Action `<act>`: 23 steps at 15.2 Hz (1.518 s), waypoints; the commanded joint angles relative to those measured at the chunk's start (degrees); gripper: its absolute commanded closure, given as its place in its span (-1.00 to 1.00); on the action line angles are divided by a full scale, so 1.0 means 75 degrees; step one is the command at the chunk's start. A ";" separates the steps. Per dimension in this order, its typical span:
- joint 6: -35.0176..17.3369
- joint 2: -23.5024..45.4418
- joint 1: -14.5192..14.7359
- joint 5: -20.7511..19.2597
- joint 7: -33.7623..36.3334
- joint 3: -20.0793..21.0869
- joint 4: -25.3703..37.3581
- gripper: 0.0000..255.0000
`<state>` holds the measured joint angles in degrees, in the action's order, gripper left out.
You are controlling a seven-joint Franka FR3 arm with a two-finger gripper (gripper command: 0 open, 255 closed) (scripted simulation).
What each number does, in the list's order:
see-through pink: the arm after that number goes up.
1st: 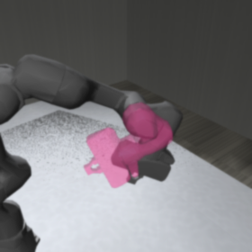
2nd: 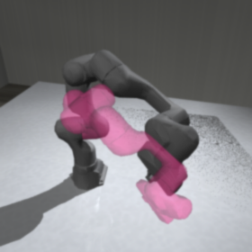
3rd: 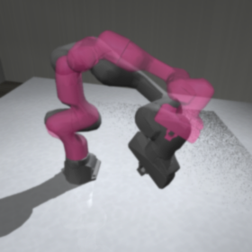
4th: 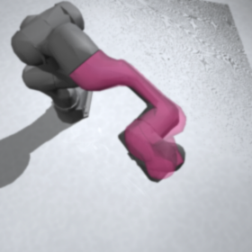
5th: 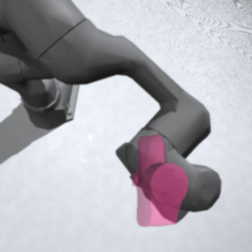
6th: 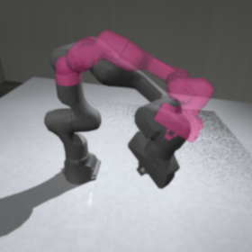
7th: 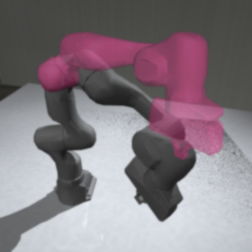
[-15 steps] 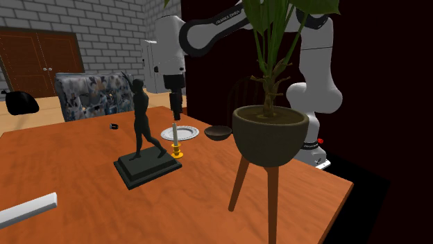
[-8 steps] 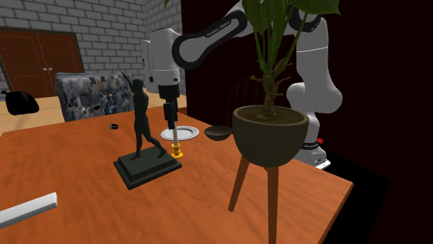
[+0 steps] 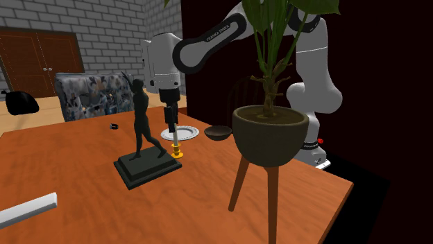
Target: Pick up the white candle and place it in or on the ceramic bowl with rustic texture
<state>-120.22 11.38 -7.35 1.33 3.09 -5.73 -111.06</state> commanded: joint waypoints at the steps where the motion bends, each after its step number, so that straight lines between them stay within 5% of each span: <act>1: 0.0000 0.0000 0.0000 0.0000 0.0000 0.0000 0.0000 -1.00; 2: 0.0000 0.0000 0.0000 0.0000 0.0000 0.0000 0.0000 -1.00; 3: 0.0000 0.0000 0.0000 0.0000 0.0000 0.0000 0.0000 1.00; 12: 0.0000 0.0000 0.0000 0.0000 0.0000 0.0000 0.0000 1.00; 23: 0.1037 -0.0389 0.0009 -0.0052 0.0035 -0.0010 0.0651 1.00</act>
<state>-113.25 8.61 -7.41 0.97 3.13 -5.89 -106.82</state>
